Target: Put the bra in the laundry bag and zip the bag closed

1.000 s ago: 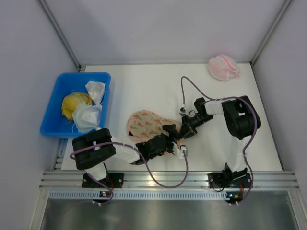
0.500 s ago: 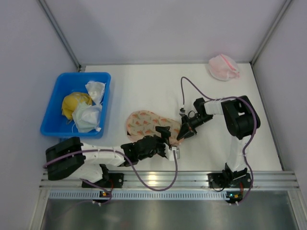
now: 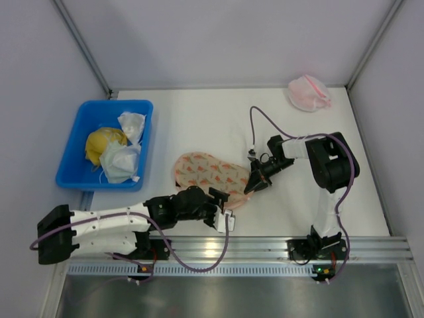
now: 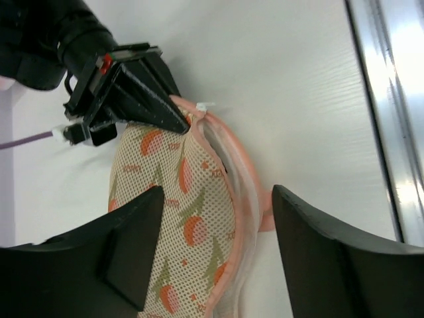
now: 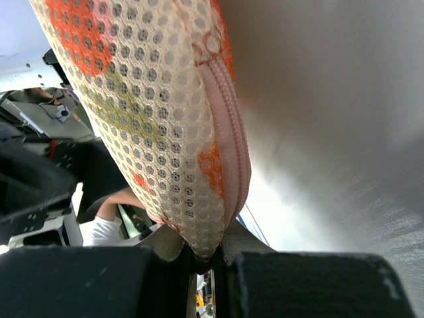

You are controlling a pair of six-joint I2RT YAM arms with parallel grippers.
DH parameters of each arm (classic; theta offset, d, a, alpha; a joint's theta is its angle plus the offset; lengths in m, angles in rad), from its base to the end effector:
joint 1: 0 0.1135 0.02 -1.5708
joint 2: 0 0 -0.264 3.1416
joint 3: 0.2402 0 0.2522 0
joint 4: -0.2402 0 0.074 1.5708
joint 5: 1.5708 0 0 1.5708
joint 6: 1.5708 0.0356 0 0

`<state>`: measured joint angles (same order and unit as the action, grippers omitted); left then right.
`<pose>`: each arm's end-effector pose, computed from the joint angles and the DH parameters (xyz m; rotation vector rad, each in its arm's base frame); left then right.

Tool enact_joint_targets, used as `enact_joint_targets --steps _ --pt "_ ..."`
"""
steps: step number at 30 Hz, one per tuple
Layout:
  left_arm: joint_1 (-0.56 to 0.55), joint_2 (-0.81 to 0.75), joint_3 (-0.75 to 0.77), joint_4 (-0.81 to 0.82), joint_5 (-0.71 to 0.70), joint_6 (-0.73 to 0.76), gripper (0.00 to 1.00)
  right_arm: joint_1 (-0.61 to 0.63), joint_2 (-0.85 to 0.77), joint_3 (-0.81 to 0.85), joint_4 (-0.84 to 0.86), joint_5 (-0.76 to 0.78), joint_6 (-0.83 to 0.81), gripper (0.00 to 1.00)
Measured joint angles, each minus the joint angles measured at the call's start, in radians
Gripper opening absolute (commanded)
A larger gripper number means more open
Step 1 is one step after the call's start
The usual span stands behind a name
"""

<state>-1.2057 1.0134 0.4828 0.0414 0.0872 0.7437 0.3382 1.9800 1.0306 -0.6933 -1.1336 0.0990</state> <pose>0.0752 -0.2053 0.2139 1.7506 1.1218 -0.3740 0.2818 0.1333 0.1026 0.2345 -2.4169 -1.4894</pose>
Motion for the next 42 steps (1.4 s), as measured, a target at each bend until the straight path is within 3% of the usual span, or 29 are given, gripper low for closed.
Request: enact_joint_targets --steps 4,8,22,29,35,40,42 --pt "-0.007 0.089 0.183 -0.151 0.058 0.016 0.59 0.000 0.000 0.000 0.002 0.006 0.007 0.00" --pt "-0.008 0.300 0.431 -0.257 0.084 0.059 0.60 0.000 0.000 0.000 0.002 0.010 0.011 0.00" --pt "-0.119 0.830 1.002 -0.811 0.004 0.306 0.63 0.000 0.000 0.000 0.006 0.020 0.027 0.00" --pt "-0.137 1.039 1.156 -0.954 -0.132 0.307 0.64 0.000 0.006 0.000 0.009 0.030 0.033 0.00" --pt "-0.135 1.152 1.202 -0.999 -0.243 0.298 0.63 0.000 0.006 0.000 0.013 0.038 0.034 0.00" --pt "-0.135 1.202 1.227 -1.013 -0.320 0.287 0.51 0.000 0.006 0.000 0.015 0.046 0.034 0.00" --pt "-0.135 1.213 1.240 -1.018 -0.344 0.279 0.40 0.000 0.006 0.000 0.015 0.049 0.034 0.00"
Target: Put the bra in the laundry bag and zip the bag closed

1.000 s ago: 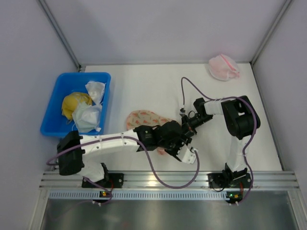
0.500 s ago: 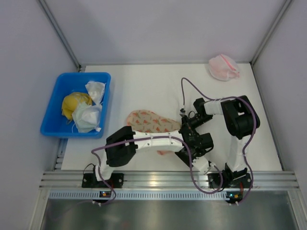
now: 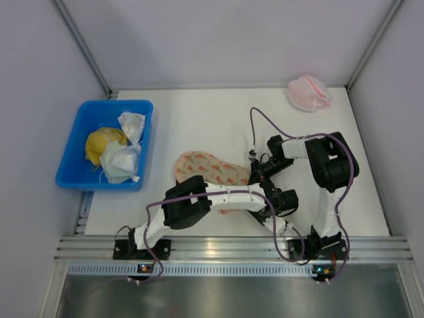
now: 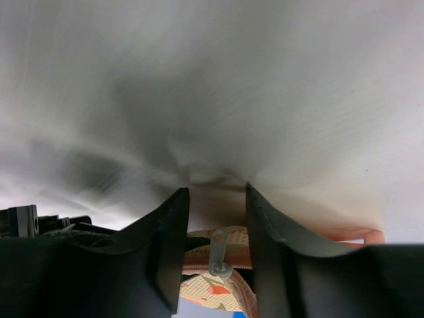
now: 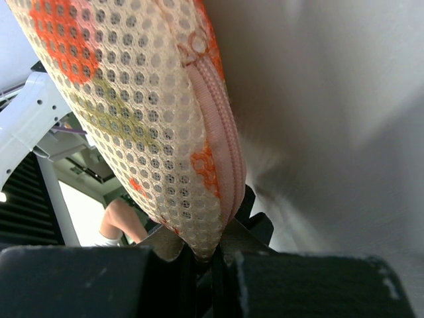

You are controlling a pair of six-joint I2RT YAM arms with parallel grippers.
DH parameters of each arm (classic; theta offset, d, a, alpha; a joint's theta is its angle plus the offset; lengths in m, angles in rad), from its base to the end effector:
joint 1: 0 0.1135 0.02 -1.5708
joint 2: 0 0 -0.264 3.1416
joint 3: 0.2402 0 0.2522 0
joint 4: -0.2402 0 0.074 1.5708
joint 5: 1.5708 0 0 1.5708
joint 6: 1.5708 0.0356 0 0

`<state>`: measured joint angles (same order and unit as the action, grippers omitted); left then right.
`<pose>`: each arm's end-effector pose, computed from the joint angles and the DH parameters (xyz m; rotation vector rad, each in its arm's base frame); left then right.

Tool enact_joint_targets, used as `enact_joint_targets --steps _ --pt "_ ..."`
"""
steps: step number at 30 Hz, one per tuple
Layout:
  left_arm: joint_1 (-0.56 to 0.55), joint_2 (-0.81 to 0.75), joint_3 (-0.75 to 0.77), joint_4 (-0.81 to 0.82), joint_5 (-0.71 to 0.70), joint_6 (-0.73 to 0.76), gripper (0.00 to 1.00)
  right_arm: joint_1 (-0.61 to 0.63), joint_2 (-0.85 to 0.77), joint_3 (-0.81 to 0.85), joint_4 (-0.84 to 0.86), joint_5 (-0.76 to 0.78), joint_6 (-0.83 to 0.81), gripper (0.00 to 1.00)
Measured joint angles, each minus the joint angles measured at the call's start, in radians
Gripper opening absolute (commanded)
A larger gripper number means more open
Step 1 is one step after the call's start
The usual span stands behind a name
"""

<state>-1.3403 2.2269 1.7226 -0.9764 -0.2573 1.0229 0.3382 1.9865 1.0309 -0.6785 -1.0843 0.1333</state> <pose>0.1080 -0.4207 0.1489 2.7608 1.1511 0.3607 0.2832 0.1330 0.0991 0.2052 -2.4560 -1.4250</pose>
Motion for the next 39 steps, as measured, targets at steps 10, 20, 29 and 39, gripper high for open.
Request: enact_joint_targets --steps 10,20,29,39 --pt "-0.011 -0.006 -0.016 0.003 0.003 -0.030 0.00 0.000 0.000 0.000 -0.001 0.015 -0.003 0.00" --pt "-0.021 -0.106 -0.110 0.011 0.077 -0.095 0.00 -0.008 0.000 0.016 -0.033 0.021 -0.012 0.00" --pt "-0.024 -0.231 -0.283 0.063 0.190 -0.124 0.00 -0.023 0.002 0.019 -0.087 0.022 -0.034 0.00" --pt "-0.022 -0.370 -0.443 0.210 0.268 -0.131 0.00 -0.031 0.005 0.026 -0.135 0.036 -0.047 0.10"
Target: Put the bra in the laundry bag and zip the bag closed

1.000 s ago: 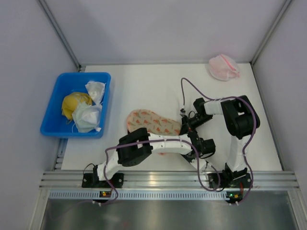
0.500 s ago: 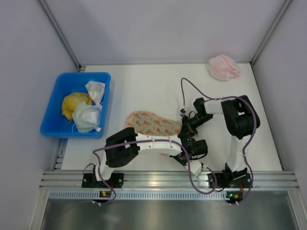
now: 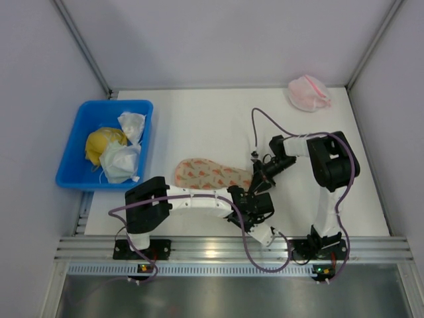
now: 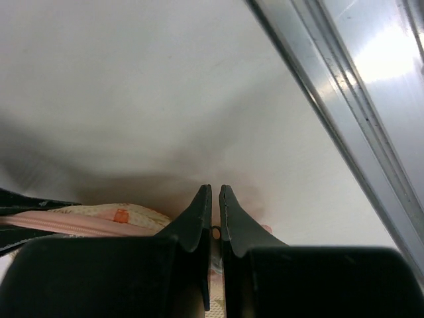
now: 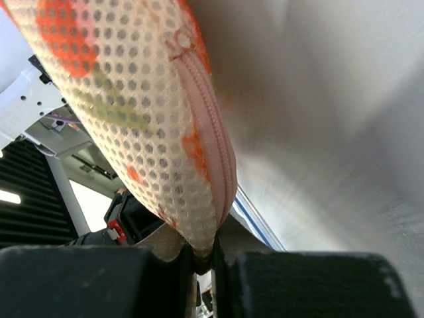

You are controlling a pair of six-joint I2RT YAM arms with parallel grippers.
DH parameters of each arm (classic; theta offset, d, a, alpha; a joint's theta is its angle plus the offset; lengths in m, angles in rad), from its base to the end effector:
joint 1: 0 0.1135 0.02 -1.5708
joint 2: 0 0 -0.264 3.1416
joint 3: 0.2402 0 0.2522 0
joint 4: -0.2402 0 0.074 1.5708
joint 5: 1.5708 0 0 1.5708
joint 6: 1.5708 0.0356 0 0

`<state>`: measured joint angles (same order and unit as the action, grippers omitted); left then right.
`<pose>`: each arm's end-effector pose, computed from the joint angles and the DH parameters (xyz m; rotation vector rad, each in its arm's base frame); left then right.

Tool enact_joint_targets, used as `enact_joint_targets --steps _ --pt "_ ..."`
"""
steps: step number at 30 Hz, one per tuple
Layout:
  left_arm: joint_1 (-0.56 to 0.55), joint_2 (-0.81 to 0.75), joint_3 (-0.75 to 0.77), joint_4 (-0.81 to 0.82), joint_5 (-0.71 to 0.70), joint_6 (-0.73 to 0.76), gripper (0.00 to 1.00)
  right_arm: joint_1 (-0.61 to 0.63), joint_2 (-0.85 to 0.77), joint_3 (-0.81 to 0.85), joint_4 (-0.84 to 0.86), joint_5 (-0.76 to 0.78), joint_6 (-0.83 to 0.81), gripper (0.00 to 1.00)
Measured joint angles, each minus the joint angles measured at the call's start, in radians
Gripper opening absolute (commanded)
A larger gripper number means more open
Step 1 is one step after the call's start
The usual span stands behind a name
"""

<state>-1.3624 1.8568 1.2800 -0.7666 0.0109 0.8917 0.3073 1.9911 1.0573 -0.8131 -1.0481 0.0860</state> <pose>0.0735 -0.3496 0.1767 2.6394 1.2526 -0.0933 0.2819 0.1218 0.1029 0.1461 -2.4465 -1.3452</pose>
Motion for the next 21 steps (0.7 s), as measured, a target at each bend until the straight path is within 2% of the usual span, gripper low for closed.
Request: enact_joint_targets --steps 1,3,4,6,7,9,11,15,20,21 --pt "0.003 -0.005 -0.003 0.009 -0.002 -0.002 0.00 -0.001 0.000 0.006 -0.005 0.002 0.000 0.28" --pt "0.017 -0.004 -0.002 0.019 0.004 -0.020 0.00 -0.011 0.000 0.020 0.001 0.016 0.001 0.45" --pt "0.029 -0.001 0.002 0.006 0.011 -0.034 0.00 -0.026 0.000 0.033 0.008 0.024 -0.002 0.60" --pt "0.052 0.016 0.031 -0.007 0.024 -0.056 0.00 -0.059 -0.008 0.052 0.022 0.040 -0.003 0.72" --pt "0.065 0.031 0.056 -0.010 0.027 -0.064 0.00 -0.075 -0.015 0.058 0.025 0.048 -0.006 0.83" --pt "0.106 0.069 0.130 -0.001 0.030 -0.079 0.00 -0.104 -0.040 0.059 0.027 0.061 -0.009 0.90" --pt "0.138 0.100 0.191 0.012 0.025 -0.082 0.00 -0.126 -0.063 0.059 0.027 0.063 -0.011 0.90" --pt "0.178 0.148 0.274 0.028 0.016 -0.082 0.00 -0.141 -0.085 0.056 0.028 0.056 -0.011 0.84" --pt "0.183 0.198 0.330 0.044 0.008 -0.082 0.00 -0.124 -0.087 0.027 0.042 0.047 0.000 0.66" --pt "0.183 0.209 0.339 0.045 0.007 -0.082 0.00 -0.118 -0.087 0.022 0.043 0.045 0.002 0.54"
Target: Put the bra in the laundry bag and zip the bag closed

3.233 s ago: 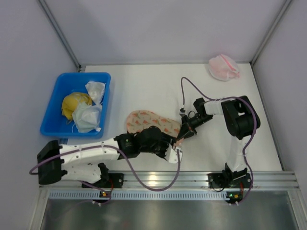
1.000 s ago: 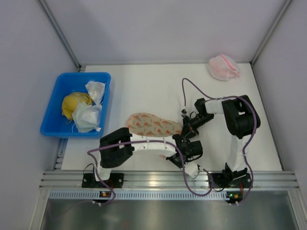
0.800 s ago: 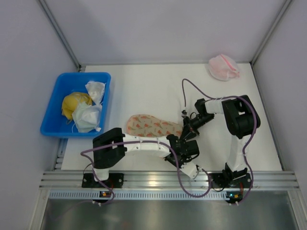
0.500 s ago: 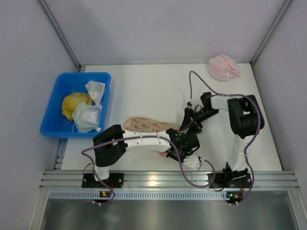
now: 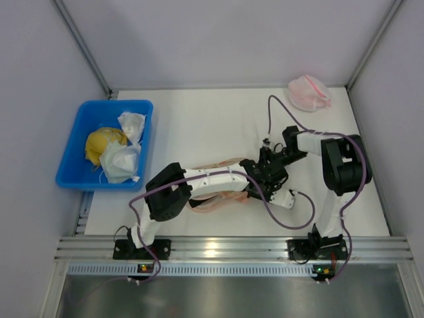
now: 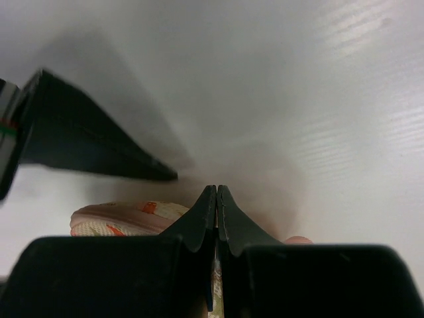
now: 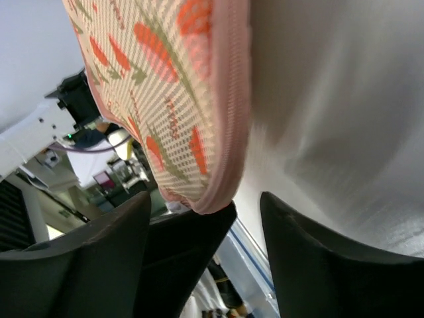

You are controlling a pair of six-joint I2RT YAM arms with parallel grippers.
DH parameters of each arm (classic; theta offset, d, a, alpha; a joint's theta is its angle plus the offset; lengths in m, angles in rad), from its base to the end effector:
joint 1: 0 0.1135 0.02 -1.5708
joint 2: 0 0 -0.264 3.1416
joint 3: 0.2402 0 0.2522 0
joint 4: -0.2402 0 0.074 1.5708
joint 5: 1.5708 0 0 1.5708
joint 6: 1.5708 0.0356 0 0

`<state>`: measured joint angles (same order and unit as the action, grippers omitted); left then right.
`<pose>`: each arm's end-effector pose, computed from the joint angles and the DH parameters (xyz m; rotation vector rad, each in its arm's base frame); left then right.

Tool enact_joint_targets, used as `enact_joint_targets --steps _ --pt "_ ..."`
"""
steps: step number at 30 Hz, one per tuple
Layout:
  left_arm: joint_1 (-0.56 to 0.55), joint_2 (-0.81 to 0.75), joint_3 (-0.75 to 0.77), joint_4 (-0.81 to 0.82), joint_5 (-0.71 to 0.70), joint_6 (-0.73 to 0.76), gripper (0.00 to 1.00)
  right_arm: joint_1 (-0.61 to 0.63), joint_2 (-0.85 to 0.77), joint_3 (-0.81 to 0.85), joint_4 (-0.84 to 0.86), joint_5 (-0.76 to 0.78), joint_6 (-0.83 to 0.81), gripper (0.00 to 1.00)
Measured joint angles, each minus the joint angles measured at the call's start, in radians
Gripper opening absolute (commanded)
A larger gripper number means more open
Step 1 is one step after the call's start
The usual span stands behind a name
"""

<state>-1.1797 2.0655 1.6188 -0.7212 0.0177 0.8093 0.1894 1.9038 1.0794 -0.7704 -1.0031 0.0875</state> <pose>0.1653 -0.4025 0.1933 2.3052 1.4922 -0.1272 0.3032 0.0887 0.1308 0.1165 -2.6250 -1.4225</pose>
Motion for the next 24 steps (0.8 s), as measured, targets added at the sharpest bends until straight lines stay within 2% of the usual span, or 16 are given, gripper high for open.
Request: enact_joint_targets --steps 2,3,5,11,24 --pt "0.000 0.015 0.012 0.008 0.000 -0.002 0.00 0.012 0.000 -0.001 0.002 -0.004 0.005 0.37" --pt "0.000 0.020 0.016 0.009 0.001 -0.004 0.00 0.016 0.000 -0.001 0.003 -0.007 0.006 0.18" --pt "0.000 0.022 0.017 0.010 0.003 -0.011 0.00 0.018 0.002 0.000 0.006 -0.007 0.008 0.00" --pt "0.002 0.020 0.009 0.029 0.019 -0.043 0.00 0.011 0.010 0.004 0.005 -0.003 0.017 0.00" --pt "-0.015 -0.140 -0.253 0.262 0.026 -0.139 0.00 -0.014 0.065 0.047 -0.029 -0.019 0.021 0.00"
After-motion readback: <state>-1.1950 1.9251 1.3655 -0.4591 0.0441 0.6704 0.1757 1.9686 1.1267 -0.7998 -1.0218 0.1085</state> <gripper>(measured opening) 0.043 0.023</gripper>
